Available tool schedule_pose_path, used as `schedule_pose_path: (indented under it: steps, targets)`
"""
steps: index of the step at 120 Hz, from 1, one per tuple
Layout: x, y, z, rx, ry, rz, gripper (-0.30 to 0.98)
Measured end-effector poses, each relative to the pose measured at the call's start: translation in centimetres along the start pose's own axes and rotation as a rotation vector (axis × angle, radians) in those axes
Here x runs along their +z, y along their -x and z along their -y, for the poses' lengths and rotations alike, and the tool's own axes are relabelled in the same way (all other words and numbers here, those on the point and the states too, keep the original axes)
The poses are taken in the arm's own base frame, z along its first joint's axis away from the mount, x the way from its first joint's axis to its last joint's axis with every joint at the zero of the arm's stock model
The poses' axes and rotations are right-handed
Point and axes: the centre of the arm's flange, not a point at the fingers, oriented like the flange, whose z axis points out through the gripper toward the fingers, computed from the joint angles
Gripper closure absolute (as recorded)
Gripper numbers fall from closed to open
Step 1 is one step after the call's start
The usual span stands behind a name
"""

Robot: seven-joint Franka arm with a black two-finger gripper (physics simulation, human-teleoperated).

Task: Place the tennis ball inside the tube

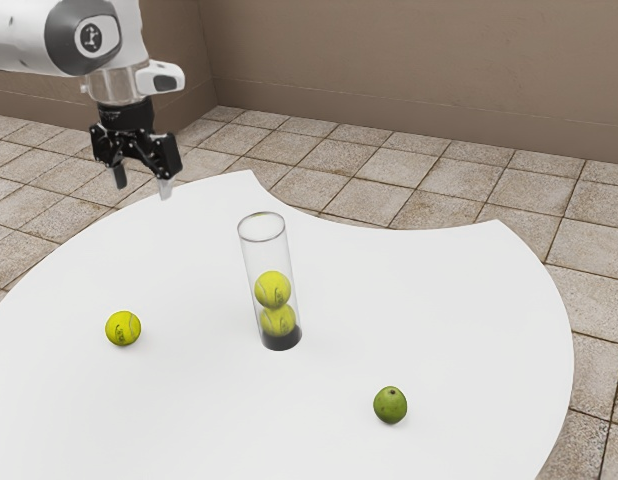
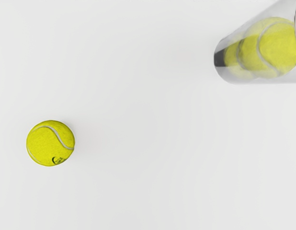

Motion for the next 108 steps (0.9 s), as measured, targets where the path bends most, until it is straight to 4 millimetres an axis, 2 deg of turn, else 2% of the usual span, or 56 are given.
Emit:
schedule_pose_path:
  steps: [10, 16, 25, 37, 66, 80, 87, 100, 108]
  targets:
    - [0.4, 0.2, 0.4, -0.008, -0.006, -0.013, 0.00]
    - [1.6, 1.6, 0.6, -0.010, -0.009, -0.012, 0.00]
    - [4.8, 4.1, 1.3, -0.019, -0.012, -0.001, 0.00]
    - [10.3, 5.5, 4.7, -0.077, -0.014, 0.018, 0.00]
    - [20.1, 2.7, 9.7, -0.158, -0.044, 0.007, 0.00]
    - [22.9, 1.7, 11.9, -0.192, -0.054, -0.024, 0.00]
    - [24.1, 1.2, 11.9, -0.190, -0.057, -0.034, 0.00]
    - [26.2, 0.6, 10.1, -0.160, -0.055, -0.035, 0.00]
    - [27.3, 0.4, 10.3, -0.167, -0.054, -0.036, 0.00]
